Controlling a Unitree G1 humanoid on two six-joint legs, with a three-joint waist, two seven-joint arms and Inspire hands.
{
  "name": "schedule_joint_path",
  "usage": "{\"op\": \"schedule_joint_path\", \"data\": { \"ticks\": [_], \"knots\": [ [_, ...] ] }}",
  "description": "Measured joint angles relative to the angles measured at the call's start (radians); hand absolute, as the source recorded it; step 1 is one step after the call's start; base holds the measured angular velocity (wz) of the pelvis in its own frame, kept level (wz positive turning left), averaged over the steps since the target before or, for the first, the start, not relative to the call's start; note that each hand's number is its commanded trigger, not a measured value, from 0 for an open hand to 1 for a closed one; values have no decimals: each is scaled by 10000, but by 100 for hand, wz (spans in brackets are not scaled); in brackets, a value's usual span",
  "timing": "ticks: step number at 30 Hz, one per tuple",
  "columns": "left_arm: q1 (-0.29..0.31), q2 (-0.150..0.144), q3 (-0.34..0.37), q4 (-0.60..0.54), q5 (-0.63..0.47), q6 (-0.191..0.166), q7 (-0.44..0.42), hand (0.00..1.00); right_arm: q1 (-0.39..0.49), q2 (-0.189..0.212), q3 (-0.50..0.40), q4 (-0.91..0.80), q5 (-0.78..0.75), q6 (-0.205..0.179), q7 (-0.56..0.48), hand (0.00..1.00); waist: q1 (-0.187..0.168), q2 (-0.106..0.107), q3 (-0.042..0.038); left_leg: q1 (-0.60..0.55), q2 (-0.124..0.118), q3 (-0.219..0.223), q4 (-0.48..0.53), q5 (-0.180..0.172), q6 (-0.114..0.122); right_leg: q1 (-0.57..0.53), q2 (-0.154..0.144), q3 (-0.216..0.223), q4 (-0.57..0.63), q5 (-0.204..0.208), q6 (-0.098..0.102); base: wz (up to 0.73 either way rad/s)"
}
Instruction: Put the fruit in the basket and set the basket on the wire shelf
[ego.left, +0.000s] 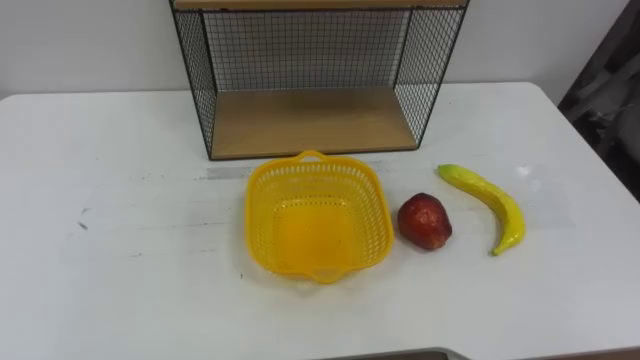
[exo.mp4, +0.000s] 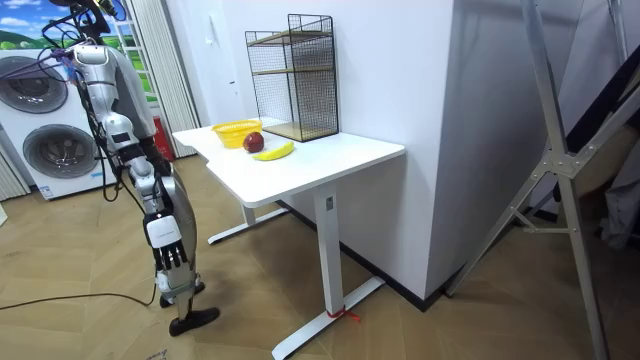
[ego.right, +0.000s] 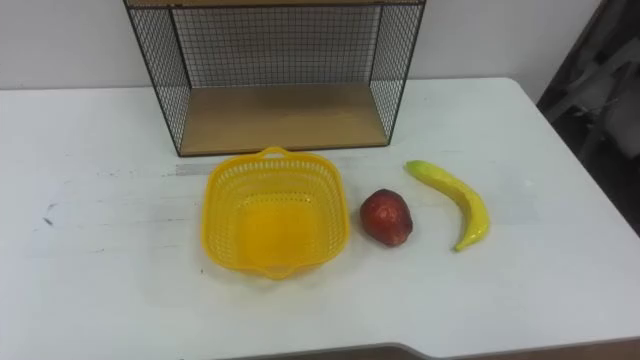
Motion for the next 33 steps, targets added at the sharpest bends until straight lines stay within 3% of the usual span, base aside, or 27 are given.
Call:
{"op": "schedule_joint_path", "data": {
  "ticks": [14,19,24,28,33],
  "knots": [
    [17,3,-8,51,-65,-6,-1,0,21,12,-13,16,110,-1,-92,0,-14,-14,-3,2,-3,12,21,0,0,3,-15,10,1,-3,3,0],
    [8,4,25,45,-26,-6,-1,0,9,50,-466,18,1110,-19,-704,0,-17,-13,-3,-1,0,23,19,0,0,-3,2,64,-2,-6,3,-1],
    [78,-46,474,33,85,-73,-1,0,76,66,-1568,8,3647,-285,-1463,0,-28,-18,0,15,1,21,25,1,0,5,3,68,-22,-5,3,0],
    [157,-45,993,-6,206,-241,-2,0,96,61,-2522,42,6542,-470,-1766,0,-59,-11,2,7,-1,31,26,1,0,6,52,78,-17,-6,3,0],
    [410,-44,1427,-70,130,-431,4,0,256,74,-3397,94,10109,-669,-1798,0,-413,2,3,63,-5,24,21,0,0,64,7,59,-21,-8,5,1]
  ]
}}
